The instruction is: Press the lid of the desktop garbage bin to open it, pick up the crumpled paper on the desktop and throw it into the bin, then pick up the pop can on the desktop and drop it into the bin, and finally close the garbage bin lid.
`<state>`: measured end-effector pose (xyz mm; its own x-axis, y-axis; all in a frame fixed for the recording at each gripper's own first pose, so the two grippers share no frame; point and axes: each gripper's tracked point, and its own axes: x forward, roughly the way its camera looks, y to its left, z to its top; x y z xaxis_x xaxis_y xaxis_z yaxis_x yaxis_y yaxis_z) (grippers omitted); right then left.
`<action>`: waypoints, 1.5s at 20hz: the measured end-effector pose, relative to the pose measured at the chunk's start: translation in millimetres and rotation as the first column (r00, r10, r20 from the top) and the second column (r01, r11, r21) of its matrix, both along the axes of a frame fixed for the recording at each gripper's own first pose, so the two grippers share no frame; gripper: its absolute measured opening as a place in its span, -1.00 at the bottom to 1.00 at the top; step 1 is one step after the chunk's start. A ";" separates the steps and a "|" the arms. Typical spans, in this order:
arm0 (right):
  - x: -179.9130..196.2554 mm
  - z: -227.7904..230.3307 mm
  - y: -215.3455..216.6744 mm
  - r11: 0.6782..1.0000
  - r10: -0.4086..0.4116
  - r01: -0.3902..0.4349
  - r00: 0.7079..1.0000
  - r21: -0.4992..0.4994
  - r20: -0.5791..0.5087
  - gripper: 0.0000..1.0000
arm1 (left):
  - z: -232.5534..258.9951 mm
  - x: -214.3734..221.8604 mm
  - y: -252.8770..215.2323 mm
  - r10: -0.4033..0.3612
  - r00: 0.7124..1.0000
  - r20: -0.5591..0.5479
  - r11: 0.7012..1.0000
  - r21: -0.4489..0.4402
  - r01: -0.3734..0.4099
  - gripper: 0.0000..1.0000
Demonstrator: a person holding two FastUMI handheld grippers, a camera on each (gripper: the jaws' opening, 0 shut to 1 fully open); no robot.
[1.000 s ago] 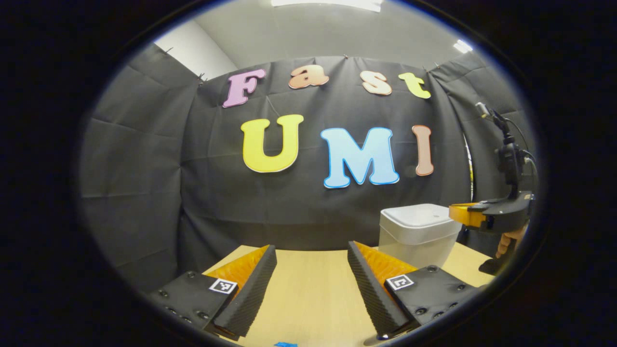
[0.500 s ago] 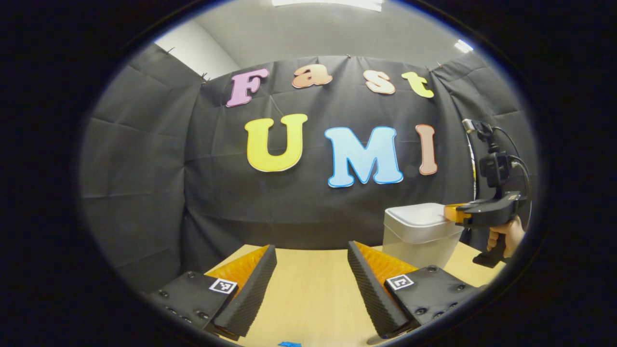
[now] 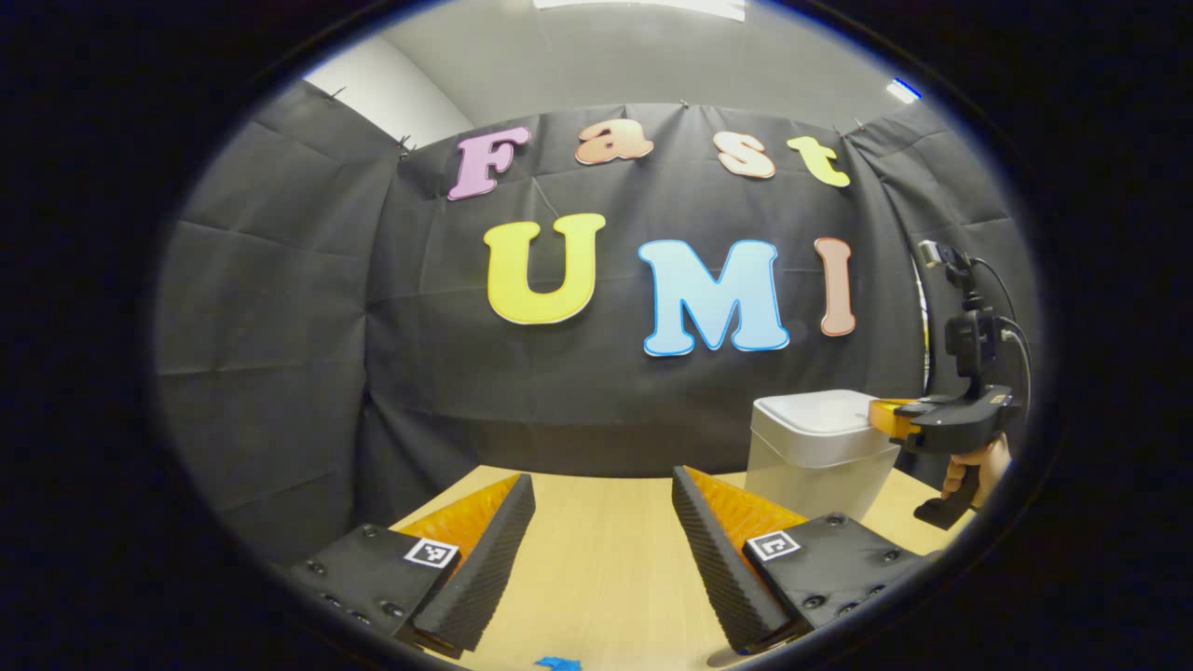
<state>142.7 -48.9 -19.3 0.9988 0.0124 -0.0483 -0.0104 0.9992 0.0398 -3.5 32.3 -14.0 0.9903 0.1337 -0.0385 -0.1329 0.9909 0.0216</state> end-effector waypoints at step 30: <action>-92.1 92.8 6.5 0.999 -0.036 0.041 0.983 -0.028 0.180 -0.94 | 2.8 -18.0 15.8 0.002 1.000 0.024 1.000 -0.017 -0.002 1.00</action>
<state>50.6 -42.4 73.5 0.9910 -0.0249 0.1316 0.0239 0.9997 0.0094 -21.6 48.1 -11.2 0.9907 0.1349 -0.0166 -0.1349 0.9909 0.0017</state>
